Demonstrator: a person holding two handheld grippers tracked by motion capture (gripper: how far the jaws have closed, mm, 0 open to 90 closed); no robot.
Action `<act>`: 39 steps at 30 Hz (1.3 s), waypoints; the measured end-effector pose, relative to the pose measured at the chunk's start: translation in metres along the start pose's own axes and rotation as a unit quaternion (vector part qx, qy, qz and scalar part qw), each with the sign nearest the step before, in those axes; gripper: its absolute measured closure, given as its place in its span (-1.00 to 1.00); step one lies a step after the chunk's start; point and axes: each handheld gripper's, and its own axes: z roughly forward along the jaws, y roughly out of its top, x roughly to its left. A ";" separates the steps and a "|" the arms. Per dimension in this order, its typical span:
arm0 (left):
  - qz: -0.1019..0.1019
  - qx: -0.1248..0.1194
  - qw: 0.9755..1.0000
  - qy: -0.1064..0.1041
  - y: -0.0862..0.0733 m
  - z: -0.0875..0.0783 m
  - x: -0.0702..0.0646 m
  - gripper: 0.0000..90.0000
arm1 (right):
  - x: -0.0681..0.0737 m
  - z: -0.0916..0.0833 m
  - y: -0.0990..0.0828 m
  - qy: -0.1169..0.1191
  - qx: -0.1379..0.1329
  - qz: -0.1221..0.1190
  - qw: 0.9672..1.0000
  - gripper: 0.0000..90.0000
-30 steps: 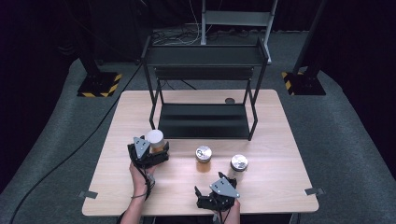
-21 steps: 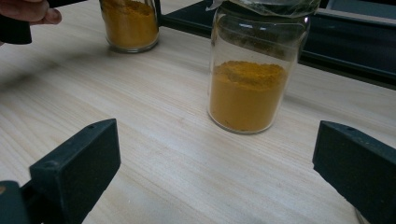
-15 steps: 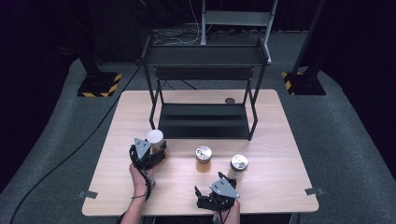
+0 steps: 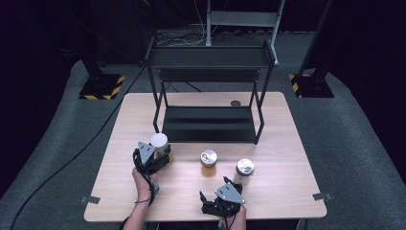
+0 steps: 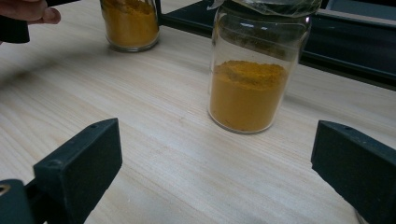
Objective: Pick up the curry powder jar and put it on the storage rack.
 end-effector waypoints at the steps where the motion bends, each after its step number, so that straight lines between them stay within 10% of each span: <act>1: 0.001 -0.001 1.000 0.000 0.000 0.000 0.000 -0.22 | 0.000 0.000 0.000 0.000 0.000 -0.001 1.000 -0.97; 39: 0.027 -0.013 0.999 -0.033 0.029 -0.012 -0.002 -0.22 | 0.001 0.000 0.000 0.002 0.000 -0.004 1.000 -0.97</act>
